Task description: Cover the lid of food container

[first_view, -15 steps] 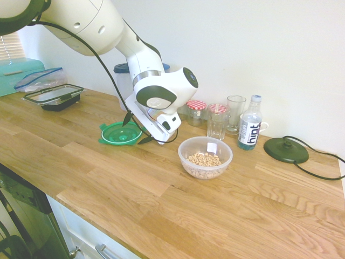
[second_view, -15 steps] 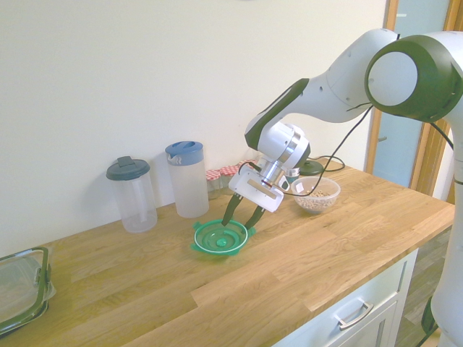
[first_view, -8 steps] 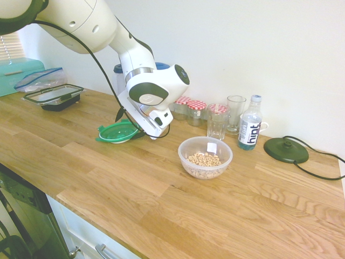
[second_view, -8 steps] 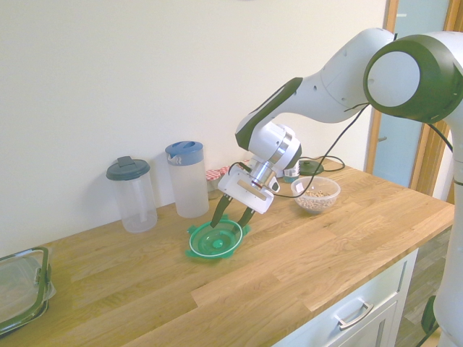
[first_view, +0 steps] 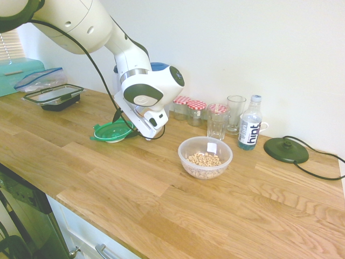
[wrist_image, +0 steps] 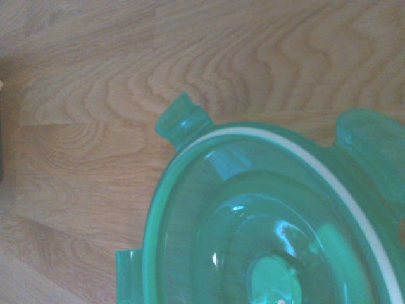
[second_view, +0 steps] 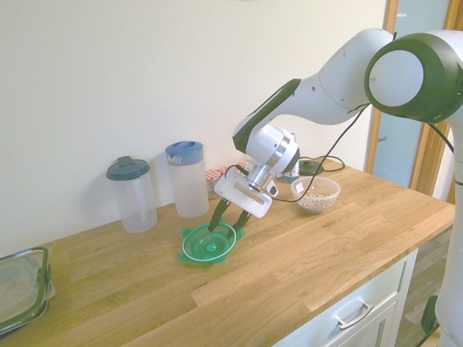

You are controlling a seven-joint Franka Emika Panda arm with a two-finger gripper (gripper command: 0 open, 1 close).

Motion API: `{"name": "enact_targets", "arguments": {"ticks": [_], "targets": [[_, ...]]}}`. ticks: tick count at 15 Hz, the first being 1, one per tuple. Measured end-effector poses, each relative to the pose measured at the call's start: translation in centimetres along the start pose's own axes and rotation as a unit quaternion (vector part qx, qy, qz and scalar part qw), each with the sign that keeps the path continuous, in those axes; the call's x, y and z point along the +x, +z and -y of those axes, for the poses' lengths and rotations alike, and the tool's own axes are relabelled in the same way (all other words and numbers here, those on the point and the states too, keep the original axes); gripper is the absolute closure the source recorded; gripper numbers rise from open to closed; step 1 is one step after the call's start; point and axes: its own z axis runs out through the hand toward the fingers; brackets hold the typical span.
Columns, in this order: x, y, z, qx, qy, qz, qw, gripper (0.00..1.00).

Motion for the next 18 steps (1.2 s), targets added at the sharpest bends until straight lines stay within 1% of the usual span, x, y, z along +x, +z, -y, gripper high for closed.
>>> {"name": "enact_targets", "arguments": {"ticks": [4,15,18], "targets": [[-0.1,1.0,-1.7,0.005,0.006,0.003,1.000,1.00],[0.1,1.1,-2.4,0.008,0.009,-0.002,1.000,1.00],[-0.2,0.5,-2.0,0.011,0.006,-0.006,1.000,1.00]]}}
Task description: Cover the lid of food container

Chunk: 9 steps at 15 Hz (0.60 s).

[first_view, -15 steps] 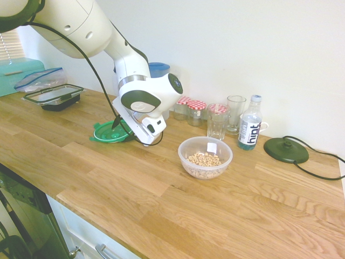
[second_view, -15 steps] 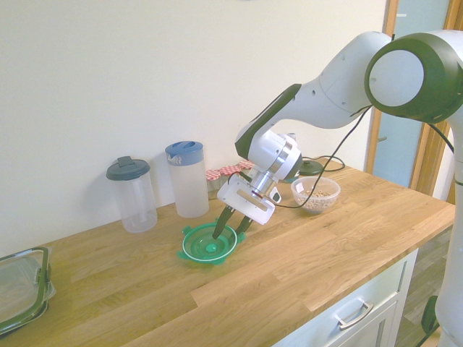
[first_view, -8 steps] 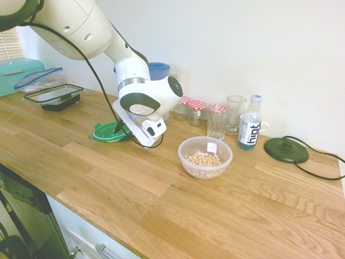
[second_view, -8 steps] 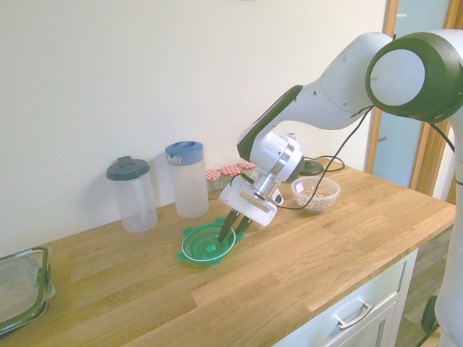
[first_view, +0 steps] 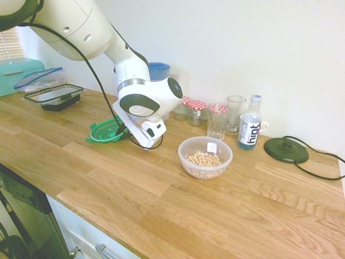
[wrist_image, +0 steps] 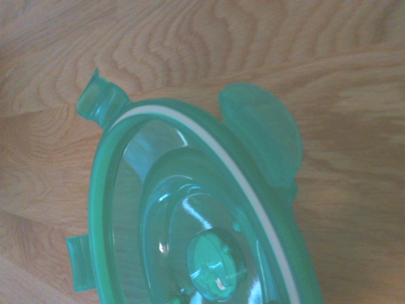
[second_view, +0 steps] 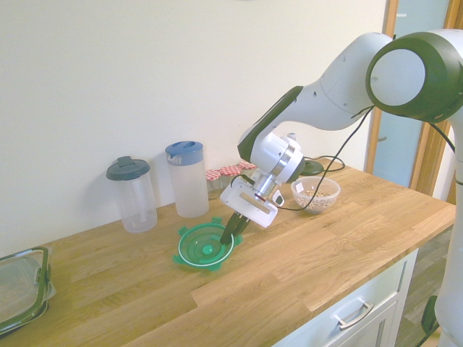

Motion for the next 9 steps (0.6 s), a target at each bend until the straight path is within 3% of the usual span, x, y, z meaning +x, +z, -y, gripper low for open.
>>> {"name": "enact_targets", "arguments": {"ticks": [3,5,9], "targets": [[-2.1,-2.7,2.1,-0.019,-0.005,-0.022,1.000,1.00],[-5.2,-5.6,4.8,-0.075,-0.023,-0.062,0.995,1.00],[-10.6,-11.7,8.1,-0.208,-0.023,-0.152,0.966,1.00]]}}
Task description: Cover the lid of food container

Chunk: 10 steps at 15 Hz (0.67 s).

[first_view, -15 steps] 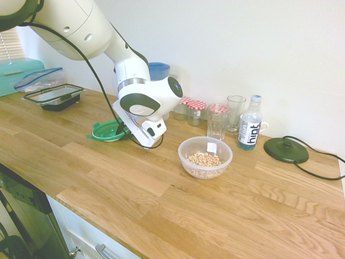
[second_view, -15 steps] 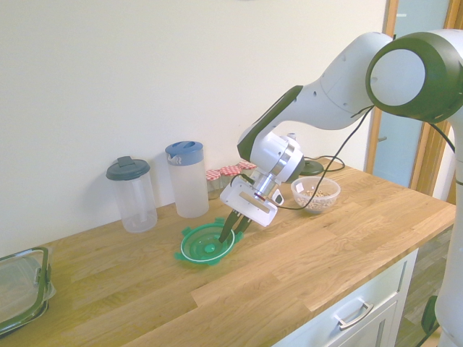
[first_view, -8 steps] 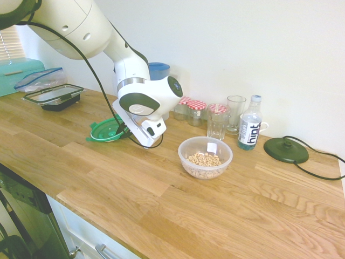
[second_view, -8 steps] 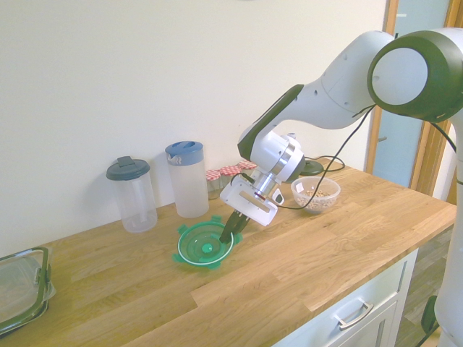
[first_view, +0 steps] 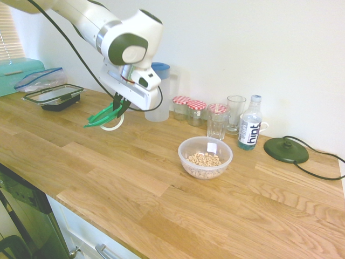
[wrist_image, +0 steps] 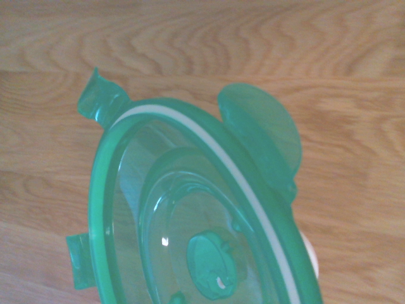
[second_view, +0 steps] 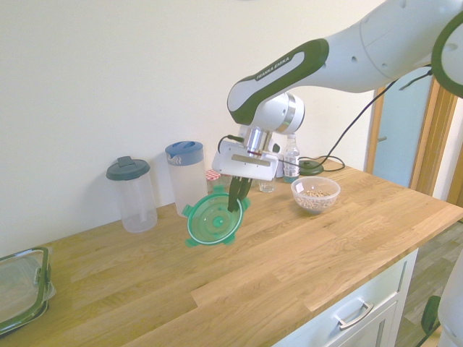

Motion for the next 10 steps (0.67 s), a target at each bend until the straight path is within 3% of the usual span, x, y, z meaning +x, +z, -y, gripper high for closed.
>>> {"name": "enact_targets", "arguments": {"ticks": [3,5,7,10], "targets": [[-2.3,-6.9,-0.4,-0.090,-0.001,-0.068,0.994,1.00],[-3.5,-9.4,-0.1,-0.145,-0.010,-0.116,0.983,1.00],[-3.1,-10.7,-0.4,-0.194,-0.019,-0.169,0.966,1.00],[-2.5,-13.3,-0.6,-0.266,-0.025,-0.243,0.932,1.00]]}}
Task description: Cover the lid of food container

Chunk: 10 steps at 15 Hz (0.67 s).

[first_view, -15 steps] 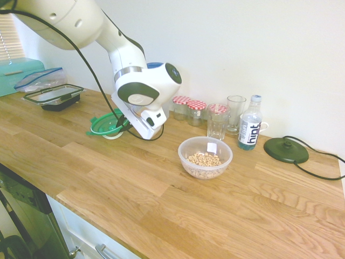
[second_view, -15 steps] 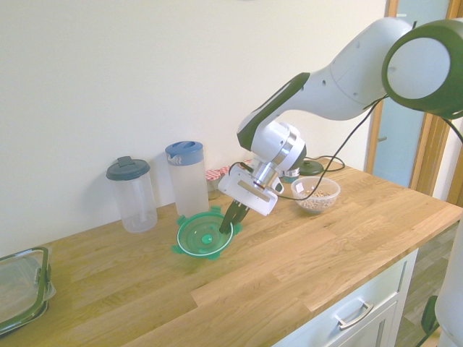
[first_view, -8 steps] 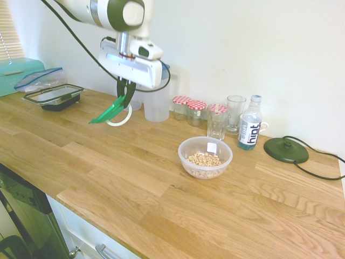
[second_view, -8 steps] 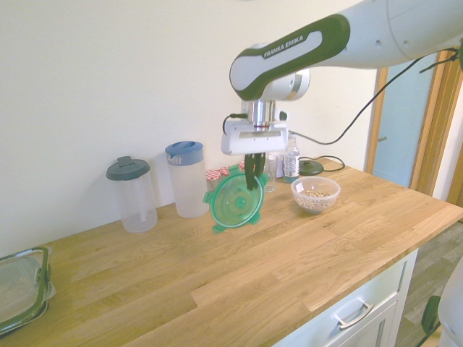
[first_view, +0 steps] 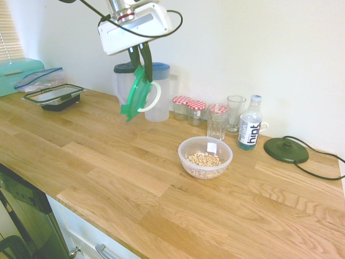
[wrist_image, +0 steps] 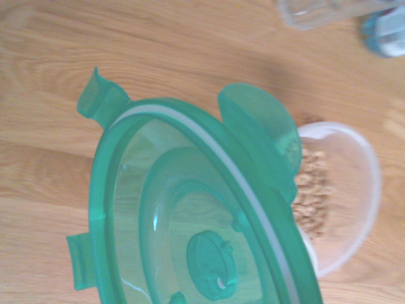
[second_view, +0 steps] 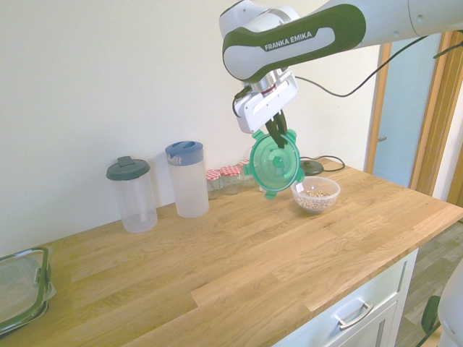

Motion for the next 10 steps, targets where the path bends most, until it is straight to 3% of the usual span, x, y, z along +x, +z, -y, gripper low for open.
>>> {"name": "enact_targets", "arguments": {"ticks": [5,10], "targets": [[1.7,-0.4,0.4,-0.117,0.017,-0.124,0.985,1.00],[2.5,3.5,0.9,-0.250,0.067,-0.196,0.946,1.00]]}}
